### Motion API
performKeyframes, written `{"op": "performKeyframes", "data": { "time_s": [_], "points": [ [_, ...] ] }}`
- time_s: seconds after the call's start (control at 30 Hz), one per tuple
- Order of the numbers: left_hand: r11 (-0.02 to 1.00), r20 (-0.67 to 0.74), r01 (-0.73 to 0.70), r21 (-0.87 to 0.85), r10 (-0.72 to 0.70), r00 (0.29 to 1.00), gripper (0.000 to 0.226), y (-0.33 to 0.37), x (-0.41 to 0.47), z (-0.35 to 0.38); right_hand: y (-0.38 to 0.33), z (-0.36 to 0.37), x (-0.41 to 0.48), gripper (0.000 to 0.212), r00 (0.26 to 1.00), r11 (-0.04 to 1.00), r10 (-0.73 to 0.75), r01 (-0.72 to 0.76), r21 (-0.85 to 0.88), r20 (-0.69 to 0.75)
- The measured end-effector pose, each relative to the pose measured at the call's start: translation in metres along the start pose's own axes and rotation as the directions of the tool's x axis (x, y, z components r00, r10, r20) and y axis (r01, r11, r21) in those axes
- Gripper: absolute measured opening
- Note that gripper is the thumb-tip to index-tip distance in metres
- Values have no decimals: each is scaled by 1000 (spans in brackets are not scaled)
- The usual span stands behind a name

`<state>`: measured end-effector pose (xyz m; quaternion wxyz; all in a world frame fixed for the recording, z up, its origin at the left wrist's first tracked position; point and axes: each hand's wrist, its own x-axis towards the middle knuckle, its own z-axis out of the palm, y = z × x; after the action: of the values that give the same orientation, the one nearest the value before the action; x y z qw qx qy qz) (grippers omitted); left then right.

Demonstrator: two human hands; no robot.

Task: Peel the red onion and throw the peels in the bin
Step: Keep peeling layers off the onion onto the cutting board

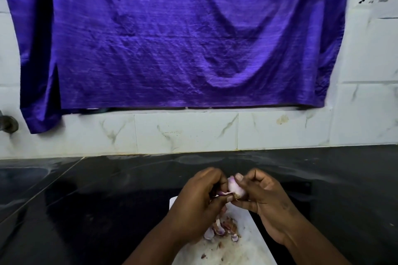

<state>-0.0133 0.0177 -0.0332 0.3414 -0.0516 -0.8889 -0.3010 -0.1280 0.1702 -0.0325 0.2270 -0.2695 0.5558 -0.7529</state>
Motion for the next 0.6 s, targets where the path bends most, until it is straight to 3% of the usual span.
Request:
{"op": "performKeyframes", "data": {
  "time_s": [0.13,0.27,0.37,0.5,0.6],
  "points": [
    [1000,31,-4,28,3,1000,21,-1,0,1,6,2,3,39,996,1000,7,-6,9,-91],
    [1000,127,2,-10,-1,992,22,1,-2,0,5,0,7,35,975,993,2,25,117,-224],
    [997,166,35,74,-47,985,23,-1,-3,1,1,-5,9,35,961,986,1,45,161,-278],
    [984,111,62,167,-81,991,34,-5,-5,2,3,-1,6,43,984,997,-24,38,72,-177],
    [989,-69,67,133,-58,996,31,-4,-2,0,2,0,3,36,992,998,-51,55,28,-118]
  ]
}}
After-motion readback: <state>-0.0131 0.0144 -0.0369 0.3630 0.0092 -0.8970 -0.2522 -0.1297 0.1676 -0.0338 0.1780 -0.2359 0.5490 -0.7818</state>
